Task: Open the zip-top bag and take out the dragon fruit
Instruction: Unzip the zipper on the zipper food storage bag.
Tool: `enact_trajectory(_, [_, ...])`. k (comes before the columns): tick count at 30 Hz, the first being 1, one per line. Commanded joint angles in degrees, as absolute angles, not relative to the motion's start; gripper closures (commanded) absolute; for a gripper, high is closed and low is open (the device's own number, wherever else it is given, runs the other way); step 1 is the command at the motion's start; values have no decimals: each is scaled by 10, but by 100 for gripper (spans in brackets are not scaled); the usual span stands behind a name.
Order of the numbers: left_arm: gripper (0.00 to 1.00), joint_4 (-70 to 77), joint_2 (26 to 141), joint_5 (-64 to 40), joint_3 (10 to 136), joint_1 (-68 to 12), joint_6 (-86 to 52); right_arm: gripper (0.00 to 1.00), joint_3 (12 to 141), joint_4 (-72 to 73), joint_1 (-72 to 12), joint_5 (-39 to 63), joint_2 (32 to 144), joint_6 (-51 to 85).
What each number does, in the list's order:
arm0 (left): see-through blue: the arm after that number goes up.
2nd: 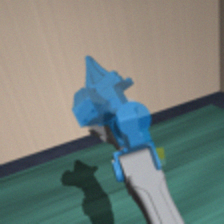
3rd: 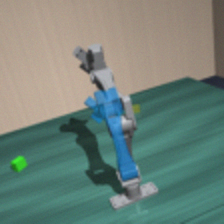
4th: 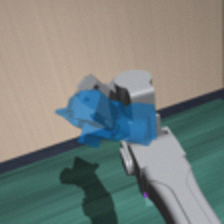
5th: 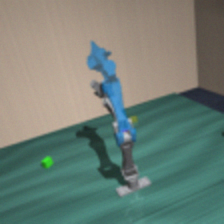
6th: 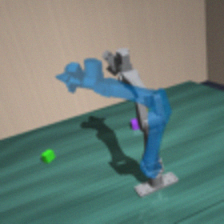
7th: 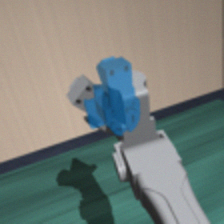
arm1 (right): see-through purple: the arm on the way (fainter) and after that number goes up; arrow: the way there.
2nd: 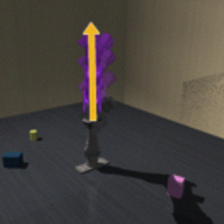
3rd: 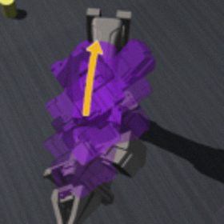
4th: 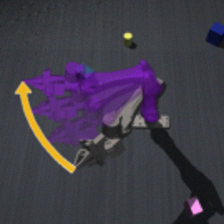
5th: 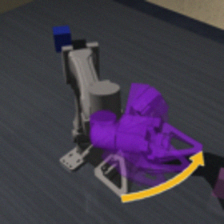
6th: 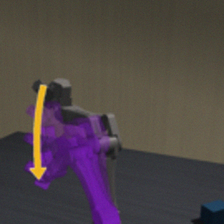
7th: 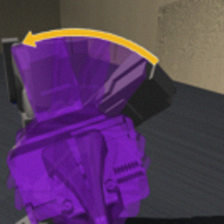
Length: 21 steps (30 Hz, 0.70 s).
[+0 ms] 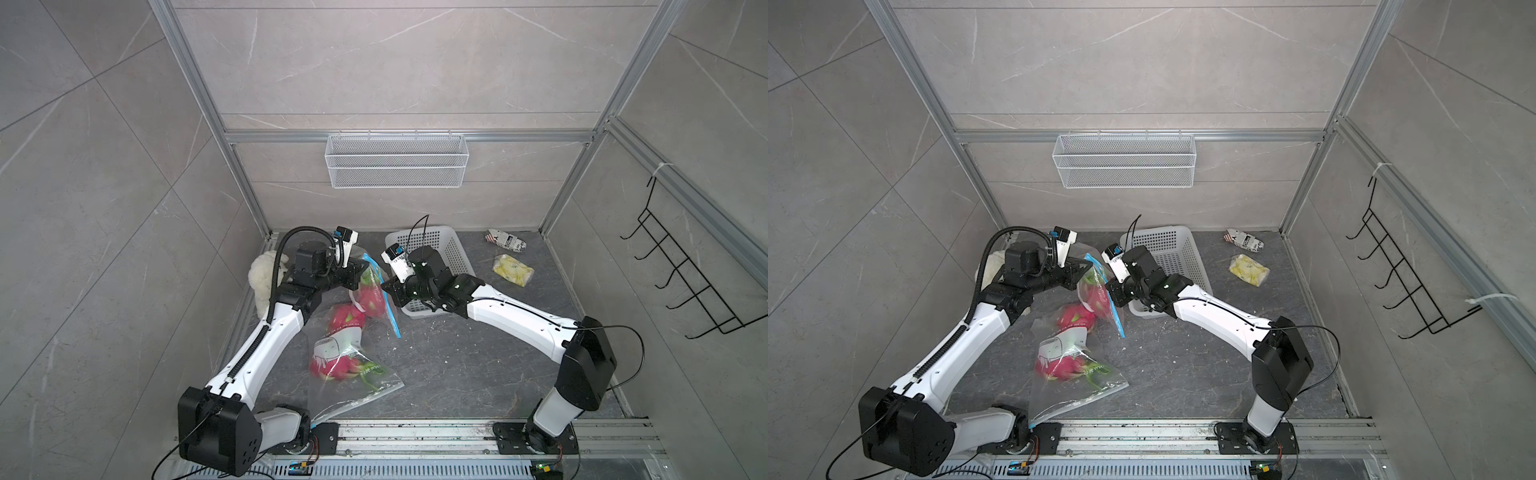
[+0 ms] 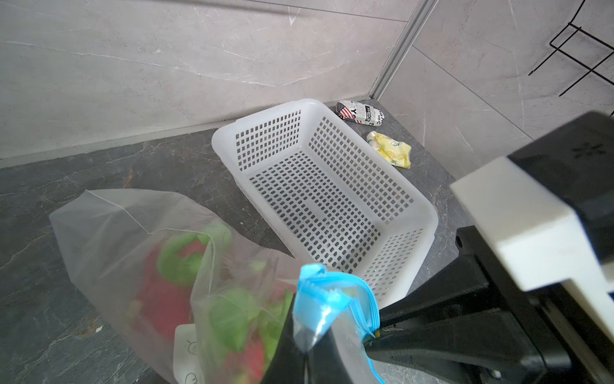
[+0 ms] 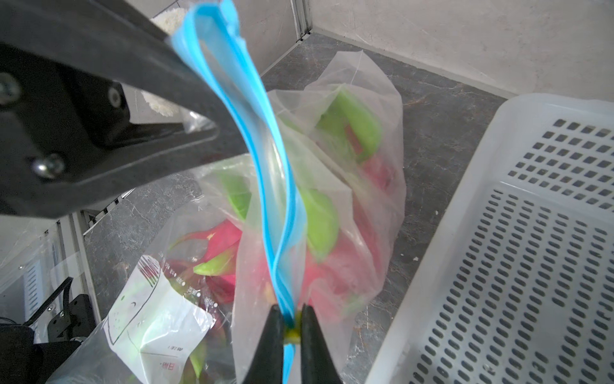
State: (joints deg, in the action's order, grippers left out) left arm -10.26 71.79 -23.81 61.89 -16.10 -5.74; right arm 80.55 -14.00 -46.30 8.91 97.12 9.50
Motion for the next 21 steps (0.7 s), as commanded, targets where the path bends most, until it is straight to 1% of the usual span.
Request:
enact_trajectory(1, [100, 47, 680, -128, 665, -135, -48, 98, 750, -301, -474, 74, 972, 121])
enact_trajectory(10, [100, 46, 695, -133, 692, -135, -53, 97, 736, -312, -496, 58, 952, 139])
enact_trajectory(21, [100, 40, 694, -130, 706, -134, -48, 95, 728, -316, -515, 24, 968, 146])
